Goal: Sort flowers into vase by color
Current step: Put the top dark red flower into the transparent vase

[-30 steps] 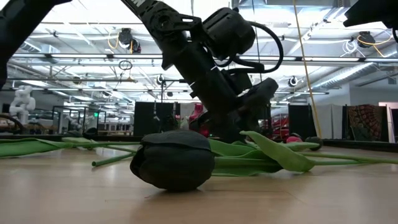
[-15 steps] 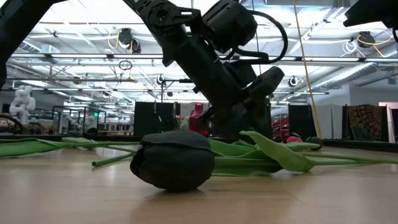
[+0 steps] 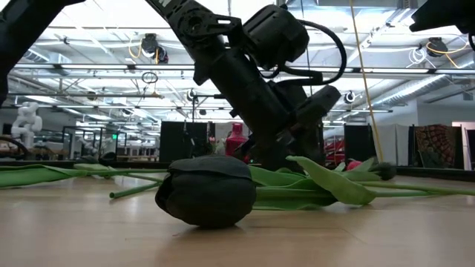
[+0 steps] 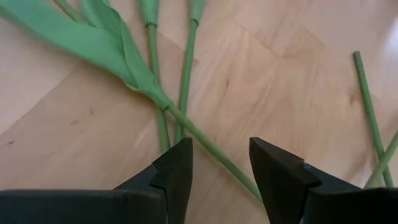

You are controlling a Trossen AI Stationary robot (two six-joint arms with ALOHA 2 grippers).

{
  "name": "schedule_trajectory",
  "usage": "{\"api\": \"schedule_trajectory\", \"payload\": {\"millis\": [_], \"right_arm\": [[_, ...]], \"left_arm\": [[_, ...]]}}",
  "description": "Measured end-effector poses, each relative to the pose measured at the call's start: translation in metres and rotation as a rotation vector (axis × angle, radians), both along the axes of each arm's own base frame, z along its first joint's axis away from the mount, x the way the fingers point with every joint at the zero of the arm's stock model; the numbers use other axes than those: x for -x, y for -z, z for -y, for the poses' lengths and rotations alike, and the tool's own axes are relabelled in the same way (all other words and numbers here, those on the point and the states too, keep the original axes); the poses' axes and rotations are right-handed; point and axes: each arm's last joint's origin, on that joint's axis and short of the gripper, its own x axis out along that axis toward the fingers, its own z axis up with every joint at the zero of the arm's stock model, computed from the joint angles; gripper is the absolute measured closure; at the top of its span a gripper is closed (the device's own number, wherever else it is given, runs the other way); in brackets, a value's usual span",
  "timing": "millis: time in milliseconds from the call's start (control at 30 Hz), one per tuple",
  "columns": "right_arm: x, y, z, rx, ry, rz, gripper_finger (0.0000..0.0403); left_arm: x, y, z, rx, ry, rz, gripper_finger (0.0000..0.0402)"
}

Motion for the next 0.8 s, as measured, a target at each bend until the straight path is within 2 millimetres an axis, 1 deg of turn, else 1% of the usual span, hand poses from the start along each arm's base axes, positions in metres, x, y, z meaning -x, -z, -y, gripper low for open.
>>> {"api": "schedule_trajectory", "payload": {"millis": [67,167,400,433,600,700,800], "right_arm": [[0.0,0.0,0.0,0.0,-0.001,0.0,0.0257],[0.0,0.0,0.0,0.002,-0.001,-0.001,0.0257],[0.0,0.0,0.0,0.008,-0.005,-0.004,0.0257],[0.0,0.0,0.0,0.008,-0.005,-0.004,0.0257],[0.0,0.0,-0.001,0.003,-0.005,-0.001,0.0257],[-0.001,0.0,-0.001,-0.003,-0.005,0.002,0.0257],[-0.001,0.0,-0.002,-0.006,-0.005,0.004,0.0257]], "left_arm": [[0.0,0.001,-0.001,-0.001,-0.002,-0.001,0.024],[0.0,0.002,-0.005,0.008,-0.005,-0.005,0.0268],[0.0,0.003,-0.013,-0.001,-0.001,-0.013,0.0381],[-0.001,0.003,-0.014,-0.001,0.0,-0.012,0.039],[-0.001,0.001,-0.014,-0.002,0.003,-0.004,0.0392],[0.001,-0.006,-0.014,-0.004,0.004,-0.002,0.0397],[0.004,-0.018,-0.015,-0.009,0.011,0.006,0.0399]]}}
